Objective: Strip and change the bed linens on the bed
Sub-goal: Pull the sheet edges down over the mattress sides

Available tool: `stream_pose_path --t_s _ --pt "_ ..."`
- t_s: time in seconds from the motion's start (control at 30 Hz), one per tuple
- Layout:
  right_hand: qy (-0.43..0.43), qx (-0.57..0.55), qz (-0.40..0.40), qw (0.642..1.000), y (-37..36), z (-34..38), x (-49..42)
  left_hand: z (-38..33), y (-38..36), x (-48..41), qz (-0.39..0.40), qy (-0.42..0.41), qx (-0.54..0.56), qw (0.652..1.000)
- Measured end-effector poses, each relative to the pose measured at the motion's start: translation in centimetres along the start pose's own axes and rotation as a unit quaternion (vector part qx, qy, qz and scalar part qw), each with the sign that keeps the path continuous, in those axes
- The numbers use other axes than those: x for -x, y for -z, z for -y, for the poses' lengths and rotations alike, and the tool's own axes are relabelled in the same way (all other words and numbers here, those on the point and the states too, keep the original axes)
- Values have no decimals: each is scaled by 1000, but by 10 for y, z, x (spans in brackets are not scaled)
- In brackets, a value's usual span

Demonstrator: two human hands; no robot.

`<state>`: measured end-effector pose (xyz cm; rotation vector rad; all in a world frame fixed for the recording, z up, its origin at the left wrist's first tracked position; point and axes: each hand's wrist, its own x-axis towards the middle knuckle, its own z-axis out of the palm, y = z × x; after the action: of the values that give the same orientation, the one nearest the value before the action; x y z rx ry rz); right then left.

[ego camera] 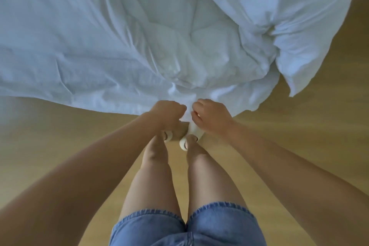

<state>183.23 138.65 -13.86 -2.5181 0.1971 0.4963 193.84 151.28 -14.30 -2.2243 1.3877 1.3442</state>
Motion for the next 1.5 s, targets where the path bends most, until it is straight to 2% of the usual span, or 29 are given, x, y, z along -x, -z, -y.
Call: stream_pose_path --t_s 0.07,0.13,0.27,0.37,0.57,0.73,0.83,0.9,0.97,1.03,1.1,1.17,1.2,1.23,1.3,1.37,1.43,1.5 --pt "22 -49 -94 994 26 15 -14 6 15 3 -43 32 79 995" --pt "50 -56 -144 987 53 30 -32 18 39 10 -115 68 137 982" --pt "85 -52 -180 979 106 66 -80 59 99 30 -266 114 179 940" --pt "76 -37 -182 980 136 97 -124 101 150 46 -368 121 182 904" --pt "-6 -64 -248 967 188 173 -258 226 234 80 -495 146 146 844" --pt "-108 -166 -205 959 210 236 -380 329 281 110 -541 136 108 823" --pt "-120 -167 -176 963 208 249 -412 375 309 118 -577 147 127 793" --pt "-126 -119 -144 974 197 254 -412 406 326 114 -573 189 191 775" --pt "-131 -69 -148 978 185 260 -407 432 339 106 -502 231 292 781" --pt "-98 -55 -244 963 184 270 -404 442 342 90 -405 224 375 803" --pt "-23 -82 -338 937 197 279 -411 437 332 72 -342 192 368 843" --pt "45 -72 -370 925 212 289 -431 428 316 61 -300 143 316 889" --pt "59 -47 -349 934 217 295 -445 429 308 61 -298 120 314 894" --pt "60 -13 -306 950 222 301 -461 433 300 63 -313 103 347 878" --pt "40 78 -187 978 223 305 -495 446 288 75 -376 102 467 794" --pt "3 147 -87 985 216 301 -522 464 282 86 -472 154 492 715" --pt "-25 167 -63 984 206 294 -537 487 279 90 -538 248 412 692" --pt "7 169 -97 981 196 289 -541 511 282 88 -522 338 358 696"
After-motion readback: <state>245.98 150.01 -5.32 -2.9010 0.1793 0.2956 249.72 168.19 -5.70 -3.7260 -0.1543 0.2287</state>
